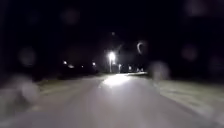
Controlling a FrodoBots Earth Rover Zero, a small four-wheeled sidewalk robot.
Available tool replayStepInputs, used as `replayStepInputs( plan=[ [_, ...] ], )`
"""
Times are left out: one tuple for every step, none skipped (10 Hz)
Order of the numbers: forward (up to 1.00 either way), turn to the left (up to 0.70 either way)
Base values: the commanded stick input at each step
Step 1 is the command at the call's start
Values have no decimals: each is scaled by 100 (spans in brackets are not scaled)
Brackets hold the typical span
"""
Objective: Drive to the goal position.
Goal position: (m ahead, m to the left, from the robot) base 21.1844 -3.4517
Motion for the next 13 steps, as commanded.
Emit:
replayStepInputs(
  plan=[
    [100,6],
    [100,3],
    [100,2],
    [100,0],
    [100,0],
    [100,1],
    [100,2],
    [100,2],
    [100,2],
    [100,3],
    [100,3],
    [100,2],
    [100,2]
  ],
)
